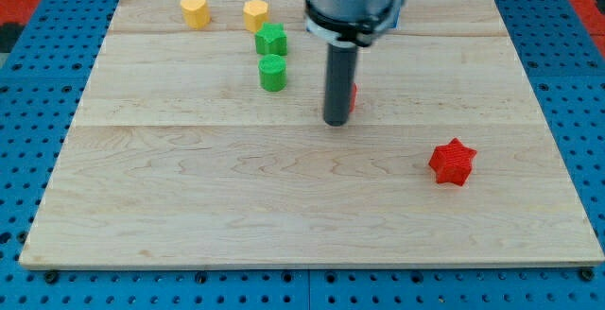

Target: Move the red circle to the bottom of the green circle

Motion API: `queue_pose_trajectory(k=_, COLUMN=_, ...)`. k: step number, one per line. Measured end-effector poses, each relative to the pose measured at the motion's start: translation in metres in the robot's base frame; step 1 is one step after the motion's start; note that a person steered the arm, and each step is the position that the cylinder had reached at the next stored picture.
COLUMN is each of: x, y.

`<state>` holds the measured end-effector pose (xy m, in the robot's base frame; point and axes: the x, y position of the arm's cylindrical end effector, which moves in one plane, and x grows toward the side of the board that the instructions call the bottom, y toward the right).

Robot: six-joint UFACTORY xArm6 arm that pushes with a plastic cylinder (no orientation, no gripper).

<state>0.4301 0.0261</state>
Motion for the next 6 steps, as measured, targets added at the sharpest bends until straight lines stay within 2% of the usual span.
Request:
queue_pose_trajectory(k=1, x=0.013, y=0.085)
queue_pose_trajectory(k=2, x=-0.048, y=0.045)
queue_pose_trajectory(k=3, x=-0.030, y=-0.006)
queue_pose_trajectory(k=4, x=-0.017, y=0.000)
queue_pose_trajectory(k=5, x=-0.010, y=-0.026)
queue_pose_trajectory(k=6, x=-0.009, y=-0.012)
